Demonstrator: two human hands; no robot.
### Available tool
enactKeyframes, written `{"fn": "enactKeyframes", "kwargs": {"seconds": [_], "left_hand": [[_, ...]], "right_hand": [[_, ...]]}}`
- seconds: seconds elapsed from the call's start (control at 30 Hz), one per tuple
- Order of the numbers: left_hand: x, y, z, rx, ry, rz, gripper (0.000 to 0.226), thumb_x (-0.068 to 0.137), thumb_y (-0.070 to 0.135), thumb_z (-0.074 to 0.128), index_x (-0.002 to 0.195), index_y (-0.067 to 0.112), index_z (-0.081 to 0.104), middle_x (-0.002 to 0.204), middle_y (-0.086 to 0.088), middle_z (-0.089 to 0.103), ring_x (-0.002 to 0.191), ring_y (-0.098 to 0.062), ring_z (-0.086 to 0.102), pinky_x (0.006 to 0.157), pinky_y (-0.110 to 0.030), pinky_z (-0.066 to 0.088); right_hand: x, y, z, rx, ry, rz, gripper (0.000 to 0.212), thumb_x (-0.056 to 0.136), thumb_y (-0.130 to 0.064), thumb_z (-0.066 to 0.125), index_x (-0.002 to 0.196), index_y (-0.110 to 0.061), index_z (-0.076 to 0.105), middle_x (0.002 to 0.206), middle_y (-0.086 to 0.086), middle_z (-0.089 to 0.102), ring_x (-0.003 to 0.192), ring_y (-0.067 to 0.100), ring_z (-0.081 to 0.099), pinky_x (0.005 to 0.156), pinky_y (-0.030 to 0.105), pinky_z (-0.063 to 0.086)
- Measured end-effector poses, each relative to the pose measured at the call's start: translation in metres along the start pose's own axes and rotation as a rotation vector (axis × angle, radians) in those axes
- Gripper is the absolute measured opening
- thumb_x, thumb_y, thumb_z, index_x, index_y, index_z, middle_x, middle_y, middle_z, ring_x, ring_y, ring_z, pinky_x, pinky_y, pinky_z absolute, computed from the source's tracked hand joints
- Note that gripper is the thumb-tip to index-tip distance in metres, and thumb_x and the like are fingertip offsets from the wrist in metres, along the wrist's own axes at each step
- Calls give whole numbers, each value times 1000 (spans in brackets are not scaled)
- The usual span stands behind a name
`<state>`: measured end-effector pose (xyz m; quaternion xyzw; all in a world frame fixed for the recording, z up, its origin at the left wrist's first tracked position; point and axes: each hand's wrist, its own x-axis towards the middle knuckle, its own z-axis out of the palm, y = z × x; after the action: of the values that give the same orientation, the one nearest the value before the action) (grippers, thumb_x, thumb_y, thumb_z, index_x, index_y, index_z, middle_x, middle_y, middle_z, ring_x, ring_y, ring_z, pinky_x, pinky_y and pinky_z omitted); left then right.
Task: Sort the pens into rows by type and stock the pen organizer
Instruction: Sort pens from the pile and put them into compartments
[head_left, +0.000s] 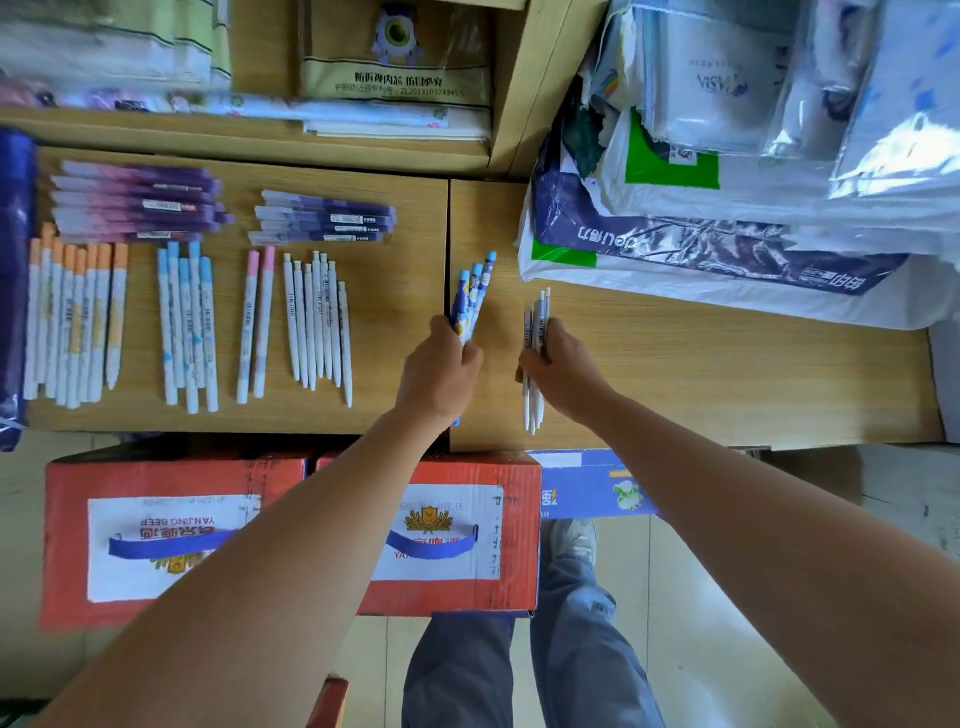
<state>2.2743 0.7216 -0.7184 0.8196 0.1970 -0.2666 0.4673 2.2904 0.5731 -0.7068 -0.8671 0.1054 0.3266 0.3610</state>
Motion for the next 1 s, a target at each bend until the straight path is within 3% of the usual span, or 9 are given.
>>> {"fn": "enactKeyframes", "kwargs": {"seconds": [0.1,0.23,0.33,0.47,0.57,0.67,0.77,0.93,1.0], "left_hand": [[-25,23,4,-54,-59,29,12,99,16,41,101,5,38,75,-7,50,52,-22,53,47,-33,47],[-53,43,22,-141,-120,33,11,100,14,40,100,3,38,74,-3,44,50,-18,46,56,-42,49],[-75,64,32,-187,-153,16,9,100,15,39,98,7,37,71,0,42,42,-11,45,59,-42,45],[-108,96,53,-175,-187,37,13,100,17,40,88,13,39,71,-2,42,45,-16,44,60,-40,42],[-140,124,78,-89,-219,62,13,100,20,40,89,14,41,69,-2,44,48,-18,47,52,-32,37],[-177,155,112,-43,-249,93,17,100,21,42,84,18,40,69,-3,43,47,-19,48,52,-34,38],[-216,190,153,31,-272,153,21,100,24,41,79,22,38,69,-3,44,49,-19,50,52,-32,39],[-287,259,237,34,-279,226,21,101,22,40,80,20,38,69,-4,45,48,-18,48,54,-32,41],[-314,287,272,32,-305,246,21,102,21,39,80,19,38,69,-5,44,47,-18,48,53,-30,41]], "right_hand": [[-21,5,-18,103,39,18,5,92,-8,47,97,-7,47,78,5,66,64,13,58,48,13,39],[-54,19,-44,221,72,29,8,95,-14,51,97,-7,54,73,0,64,59,8,57,56,24,43],[-81,28,-68,325,82,20,6,95,-12,54,95,-6,55,72,3,63,53,1,57,52,14,44],[-127,45,-107,464,17,45,6,96,-14,53,96,-8,54,74,3,64,63,12,60,55,21,46],[-168,66,-142,539,17,20,8,97,-9,52,97,-1,52,74,6,63,65,16,62,62,23,49],[-215,94,-184,555,61,1,7,97,-7,51,94,-1,50,61,-4,62,48,-1,58,49,12,44],[-261,131,-228,572,125,-4,11,99,-11,50,91,-4,48,46,-14,58,41,-5,51,47,14,39],[-335,203,-297,636,277,29,15,98,-18,53,89,-5,54,69,4,57,63,15,54,61,25,43],[-360,231,-324,655,303,37,17,98,-20,51,88,-7,57,76,11,59,65,16,54,63,26,43]]}}
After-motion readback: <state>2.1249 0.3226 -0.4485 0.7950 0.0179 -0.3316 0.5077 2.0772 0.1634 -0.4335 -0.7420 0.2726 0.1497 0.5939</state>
